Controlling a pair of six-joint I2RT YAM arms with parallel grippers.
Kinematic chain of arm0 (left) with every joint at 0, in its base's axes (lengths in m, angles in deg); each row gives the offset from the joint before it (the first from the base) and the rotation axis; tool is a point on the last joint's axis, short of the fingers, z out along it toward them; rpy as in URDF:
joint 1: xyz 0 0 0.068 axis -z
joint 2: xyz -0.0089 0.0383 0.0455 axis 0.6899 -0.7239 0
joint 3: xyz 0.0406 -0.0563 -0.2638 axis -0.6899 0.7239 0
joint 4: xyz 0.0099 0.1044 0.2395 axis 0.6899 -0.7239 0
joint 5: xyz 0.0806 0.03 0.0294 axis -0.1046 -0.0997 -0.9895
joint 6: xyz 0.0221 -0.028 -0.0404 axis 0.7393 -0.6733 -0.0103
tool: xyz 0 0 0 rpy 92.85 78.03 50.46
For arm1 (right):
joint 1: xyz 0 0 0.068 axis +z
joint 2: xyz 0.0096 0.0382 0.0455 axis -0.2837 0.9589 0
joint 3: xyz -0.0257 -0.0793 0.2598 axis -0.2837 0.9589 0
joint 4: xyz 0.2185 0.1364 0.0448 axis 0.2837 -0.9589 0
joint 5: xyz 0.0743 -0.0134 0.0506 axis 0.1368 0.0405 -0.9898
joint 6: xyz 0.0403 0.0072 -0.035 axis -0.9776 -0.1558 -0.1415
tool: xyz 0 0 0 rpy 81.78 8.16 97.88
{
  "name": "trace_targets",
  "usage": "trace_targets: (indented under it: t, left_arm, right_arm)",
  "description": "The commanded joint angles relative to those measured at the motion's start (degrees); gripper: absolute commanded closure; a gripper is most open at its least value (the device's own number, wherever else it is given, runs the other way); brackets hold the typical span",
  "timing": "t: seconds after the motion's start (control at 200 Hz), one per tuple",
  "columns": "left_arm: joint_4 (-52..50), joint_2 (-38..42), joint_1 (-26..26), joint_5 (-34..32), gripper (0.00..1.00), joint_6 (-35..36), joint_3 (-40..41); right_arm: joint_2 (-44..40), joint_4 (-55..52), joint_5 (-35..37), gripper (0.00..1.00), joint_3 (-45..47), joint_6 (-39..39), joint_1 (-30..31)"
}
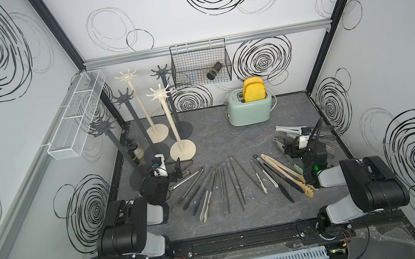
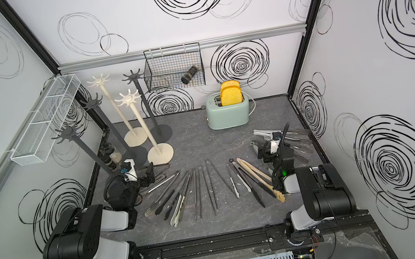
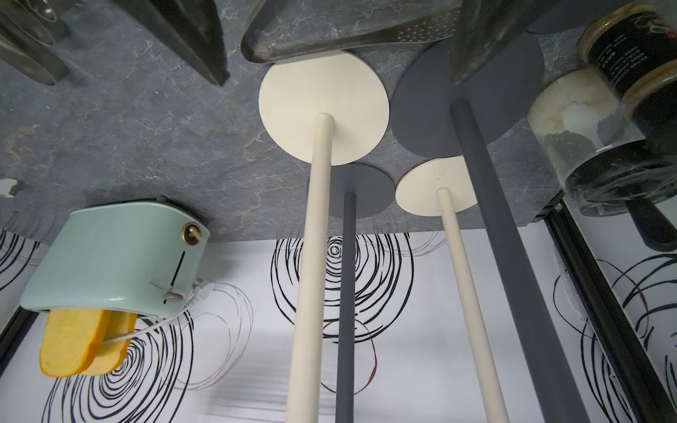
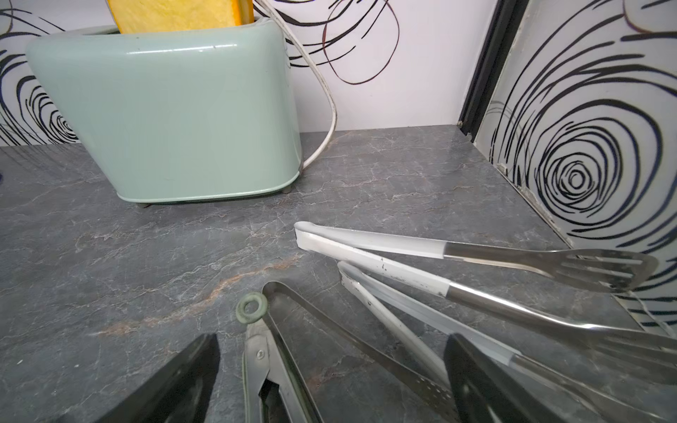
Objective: Hang food tongs on kitchen utensil racks
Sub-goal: Move the rack to the center of the board.
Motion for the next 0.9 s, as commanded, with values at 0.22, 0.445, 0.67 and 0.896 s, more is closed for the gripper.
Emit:
trace_targets:
  t: [0.22, 0.445, 0.67, 0.896]
  left_arm:
    - [8.2, -0.3, -1.9, 0.0, 0.03, -1.9, 0.9]
    - [8.0, -0.3, -1.9, 0.5, 0.03, -1.8, 0.7]
    - [4.5, 0.2, -0.7, -0.4, 0.03, -0.4, -0.6]
    - [-9.9, 9.5, -0.8, -5.1, 0.05, -1.9, -4.2]
  right_arm:
    - [0.3, 1.7, -1.3, 0.02, -1.2, -0.1, -0.4]
    - [0.3, 1.6, -1.4, 0.02, -1.2, -0.1, -0.3]
    - [0.2, 1.6, -1.3, 0.02, -1.2, 0.0, -0.4]
    - [-7.3, -13.3, 1.5, 0.0, -6.3, -1.9, -0.3]
